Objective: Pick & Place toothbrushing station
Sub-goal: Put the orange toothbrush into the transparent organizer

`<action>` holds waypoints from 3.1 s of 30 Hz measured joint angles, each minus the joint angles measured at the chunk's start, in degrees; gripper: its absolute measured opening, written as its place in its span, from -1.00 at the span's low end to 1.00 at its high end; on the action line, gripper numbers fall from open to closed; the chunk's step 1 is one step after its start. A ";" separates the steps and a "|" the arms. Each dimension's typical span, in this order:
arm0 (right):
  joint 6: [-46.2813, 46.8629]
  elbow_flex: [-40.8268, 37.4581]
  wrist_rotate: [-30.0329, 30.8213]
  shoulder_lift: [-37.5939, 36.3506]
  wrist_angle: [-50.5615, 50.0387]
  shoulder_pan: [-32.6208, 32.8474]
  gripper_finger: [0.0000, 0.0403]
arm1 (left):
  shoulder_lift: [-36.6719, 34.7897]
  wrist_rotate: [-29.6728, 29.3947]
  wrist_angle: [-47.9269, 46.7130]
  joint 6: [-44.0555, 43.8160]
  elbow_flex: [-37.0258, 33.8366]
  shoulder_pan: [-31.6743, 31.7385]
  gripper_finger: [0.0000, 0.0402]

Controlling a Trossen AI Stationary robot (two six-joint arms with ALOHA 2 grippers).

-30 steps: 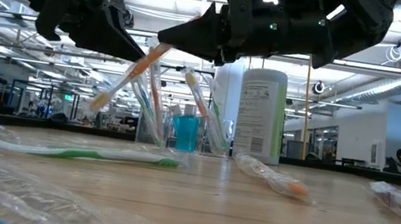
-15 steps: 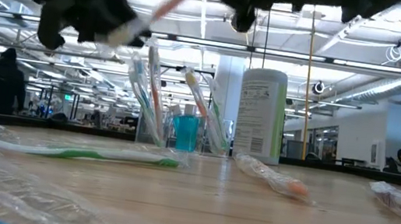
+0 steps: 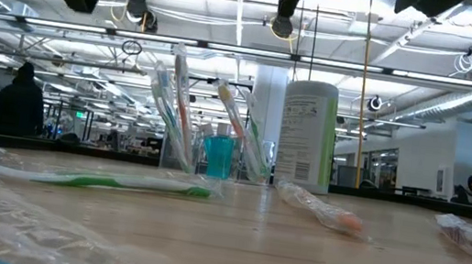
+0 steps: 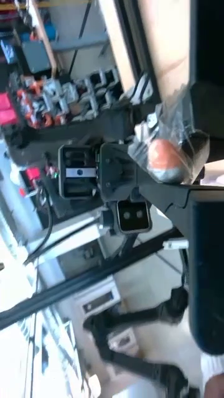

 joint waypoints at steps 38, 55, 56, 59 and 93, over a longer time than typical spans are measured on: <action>6.21 -9.33 -3.57 0.05 17.15 -0.91 -0.89 | 0.03 11.31 6.81 6.22 0.19 -2.06 -0.38; 8.45 -9.33 -5.04 0.09 20.14 -1.60 -0.85 | 0.07 10.08 6.79 5.22 1.25 1.03 -0.03; 8.65 -9.33 -5.41 0.09 20.10 -1.60 -0.85 | 0.09 10.95 6.77 5.11 1.25 1.58 -0.05; 8.58 -9.33 -5.45 0.09 20.17 -1.60 -0.87 | 0.07 12.32 6.75 4.55 1.25 3.28 -0.14; 7.15 -9.33 -5.45 0.04 18.33 -1.58 -0.66 | 0.07 26.61 6.55 4.81 1.55 7.42 -0.54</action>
